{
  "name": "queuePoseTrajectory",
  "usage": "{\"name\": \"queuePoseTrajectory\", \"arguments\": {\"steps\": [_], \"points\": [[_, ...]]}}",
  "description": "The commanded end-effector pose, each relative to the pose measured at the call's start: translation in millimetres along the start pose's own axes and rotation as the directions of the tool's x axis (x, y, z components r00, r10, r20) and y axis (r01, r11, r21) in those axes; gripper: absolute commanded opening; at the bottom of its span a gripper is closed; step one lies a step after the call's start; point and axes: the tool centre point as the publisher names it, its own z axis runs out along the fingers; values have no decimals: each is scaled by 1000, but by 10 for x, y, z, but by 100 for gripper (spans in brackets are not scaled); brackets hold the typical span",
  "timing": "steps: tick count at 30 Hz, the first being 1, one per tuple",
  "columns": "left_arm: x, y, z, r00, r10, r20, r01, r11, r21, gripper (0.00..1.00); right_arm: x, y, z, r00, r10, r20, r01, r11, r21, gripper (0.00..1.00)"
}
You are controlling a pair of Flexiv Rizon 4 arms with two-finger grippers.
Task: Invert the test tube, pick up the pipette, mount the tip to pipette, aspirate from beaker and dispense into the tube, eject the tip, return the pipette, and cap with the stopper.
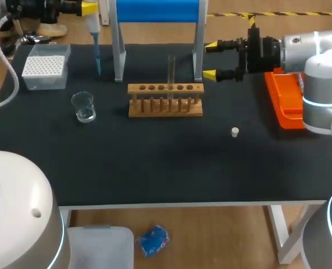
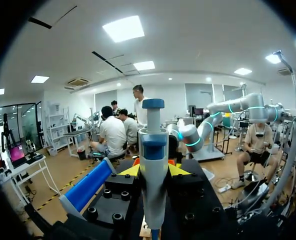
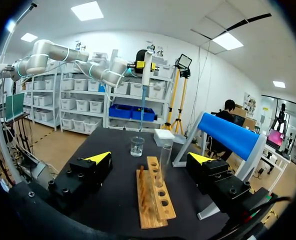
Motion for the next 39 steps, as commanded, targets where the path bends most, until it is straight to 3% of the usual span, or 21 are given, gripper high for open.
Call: {"name": "queuePoseTrajectory", "arguments": {"steps": [1, 15, 25, 28, 30, 34, 39], "points": [[19, -8, -5, 1000, 0, 3, 0, 1000, -1, 0, 6, -1, 4, 1000, 0, 2, 0, 1000, 1, 100], [19, -8, -5, 1000, 0, 3, 0, 1000, -1, 0, 6, -1, 4, 1000, 0, 2, 0, 1000, 1, 100], [6, -673, 594, 999, 23, -40, -22, 1000, 21, 0, 6, -1, 4, 1000, 0, 2, 0, 1000, 1, 100], [5, -832, 798, 999, -10, -49, 11, 1000, 14, 0, 6, -1, 4, 1000, 0, 2, 0, 1000, 1, 100], [3, -890, 932, 997, -60, -50, 61, 998, 20, 0, 6, -1, 4, 1000, 0, 2, 0, 1000, 1, 100], [27, -980, 1212, 995, -55, -84, 58, 998, 36, 0, 6, -1, 4, 1000, 0, 2, 0, 1000, 1, 100], [-5, -949, 1503, 992, -56, -115, 65, 995, 73, 0, 6, -1, 4, 1000, 0, 2, 0, 1000, 1, 100]]}}
